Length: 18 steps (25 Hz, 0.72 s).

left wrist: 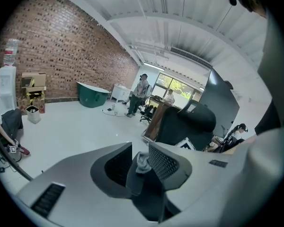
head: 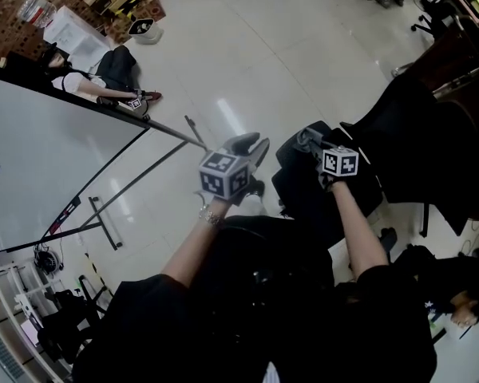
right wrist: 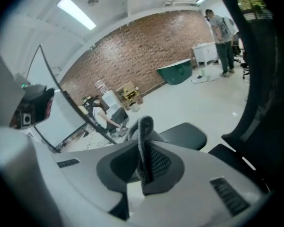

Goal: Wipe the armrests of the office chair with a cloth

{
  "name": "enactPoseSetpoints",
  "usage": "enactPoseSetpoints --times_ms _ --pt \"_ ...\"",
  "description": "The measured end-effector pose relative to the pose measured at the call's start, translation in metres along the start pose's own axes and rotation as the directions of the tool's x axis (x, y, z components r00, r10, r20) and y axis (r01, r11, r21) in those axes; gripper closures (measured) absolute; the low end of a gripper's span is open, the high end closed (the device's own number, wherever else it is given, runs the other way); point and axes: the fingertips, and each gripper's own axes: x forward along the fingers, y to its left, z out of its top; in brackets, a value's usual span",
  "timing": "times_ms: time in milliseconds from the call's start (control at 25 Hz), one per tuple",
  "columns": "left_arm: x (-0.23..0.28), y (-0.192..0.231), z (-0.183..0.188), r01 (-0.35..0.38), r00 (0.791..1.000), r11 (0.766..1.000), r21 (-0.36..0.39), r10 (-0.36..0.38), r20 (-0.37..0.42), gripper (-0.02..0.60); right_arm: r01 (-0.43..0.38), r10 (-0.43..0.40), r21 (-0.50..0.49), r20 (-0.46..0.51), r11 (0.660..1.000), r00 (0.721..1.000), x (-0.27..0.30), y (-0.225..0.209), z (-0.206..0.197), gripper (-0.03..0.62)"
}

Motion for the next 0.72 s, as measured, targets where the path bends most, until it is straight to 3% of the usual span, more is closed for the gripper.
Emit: enactPoseSetpoints --times_ms 80,200,320,440,560,720 --pt "-0.001 0.000 0.002 -0.013 1.000 1.000 -0.003 0.013 -0.001 0.476 0.086 -0.087 0.062 0.021 0.994 0.996 -0.006 -0.045 0.025 0.576" --pt "-0.003 0.003 0.006 -0.028 1.000 1.000 -0.003 0.028 0.004 0.476 0.210 -0.207 0.124 -0.044 0.970 0.977 -0.001 -0.094 0.028 0.576" --pt "-0.008 0.008 0.008 -0.047 0.999 0.999 -0.003 0.047 0.013 0.476 0.257 -0.245 0.131 -0.099 0.957 0.964 0.016 -0.097 0.011 0.576" --pt "-0.013 0.018 0.008 -0.068 0.997 0.998 -0.008 0.068 0.023 0.476 0.215 -0.208 0.129 -0.068 0.968 0.976 0.029 -0.061 -0.007 0.576" --pt "-0.015 0.023 0.011 -0.076 0.996 0.997 -0.021 0.077 0.035 0.476 0.100 -0.097 0.073 -0.055 0.992 0.994 0.041 0.000 -0.029 0.576" --pt "-0.007 0.019 0.013 -0.065 0.997 0.998 -0.018 0.065 0.040 0.476 -0.048 0.041 -0.043 -0.138 0.998 0.990 0.046 0.061 -0.072 0.576"
